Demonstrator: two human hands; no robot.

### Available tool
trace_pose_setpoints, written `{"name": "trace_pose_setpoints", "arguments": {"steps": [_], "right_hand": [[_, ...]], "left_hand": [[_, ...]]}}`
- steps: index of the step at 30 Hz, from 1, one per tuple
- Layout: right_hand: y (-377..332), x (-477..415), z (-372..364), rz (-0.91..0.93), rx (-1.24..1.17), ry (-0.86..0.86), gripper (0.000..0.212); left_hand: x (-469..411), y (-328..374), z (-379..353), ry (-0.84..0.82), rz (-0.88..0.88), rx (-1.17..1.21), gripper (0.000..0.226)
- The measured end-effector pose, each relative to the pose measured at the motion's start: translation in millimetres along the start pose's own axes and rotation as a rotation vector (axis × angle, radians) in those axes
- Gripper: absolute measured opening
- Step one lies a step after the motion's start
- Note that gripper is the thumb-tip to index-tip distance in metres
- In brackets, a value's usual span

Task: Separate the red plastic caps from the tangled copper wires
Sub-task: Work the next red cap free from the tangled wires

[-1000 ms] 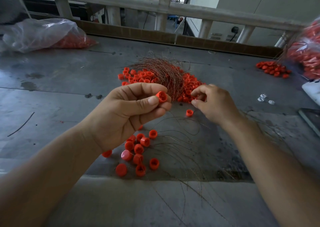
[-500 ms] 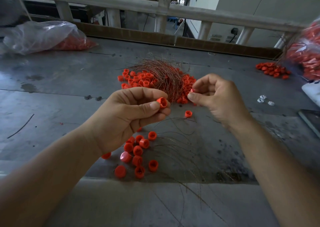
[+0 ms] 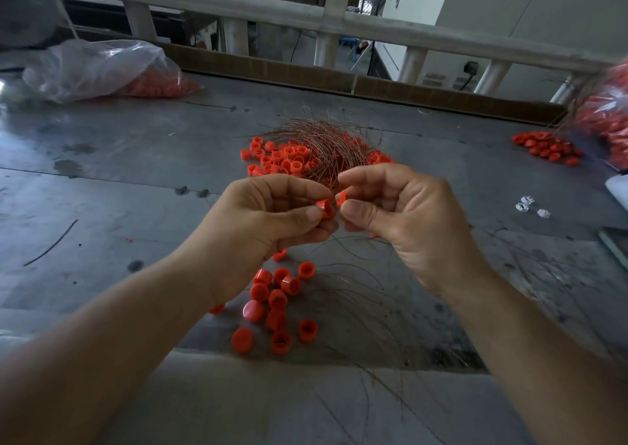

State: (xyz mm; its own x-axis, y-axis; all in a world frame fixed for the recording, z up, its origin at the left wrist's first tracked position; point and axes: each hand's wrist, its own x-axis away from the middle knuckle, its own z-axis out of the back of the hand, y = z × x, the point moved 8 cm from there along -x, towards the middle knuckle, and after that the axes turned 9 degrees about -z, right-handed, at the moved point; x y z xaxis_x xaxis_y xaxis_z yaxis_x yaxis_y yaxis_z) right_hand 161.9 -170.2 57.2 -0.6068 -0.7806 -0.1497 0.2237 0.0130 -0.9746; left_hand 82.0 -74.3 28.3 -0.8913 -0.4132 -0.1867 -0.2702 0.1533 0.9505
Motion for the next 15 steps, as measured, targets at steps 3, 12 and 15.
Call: {"name": "trace_pose_setpoints", "arguments": {"steps": [3,12,15], "right_hand": [[-3.5,1.4,-4.3,0.058,0.059,-0.013,0.018],[-4.2,4.0,-8.1,0.144,0.207,0.045,0.019],[-6.3,5.6,-9.2,0.169,0.242,0.042,0.022]], "left_hand": [[0.1,1.1,0.7,0.006,-0.009,-0.01,0.018],[0.9,1.2,0.8,0.016,-0.009,-0.08,0.023],[1.0,0.9,0.7,0.016,-0.003,-0.073,0.022]]}}
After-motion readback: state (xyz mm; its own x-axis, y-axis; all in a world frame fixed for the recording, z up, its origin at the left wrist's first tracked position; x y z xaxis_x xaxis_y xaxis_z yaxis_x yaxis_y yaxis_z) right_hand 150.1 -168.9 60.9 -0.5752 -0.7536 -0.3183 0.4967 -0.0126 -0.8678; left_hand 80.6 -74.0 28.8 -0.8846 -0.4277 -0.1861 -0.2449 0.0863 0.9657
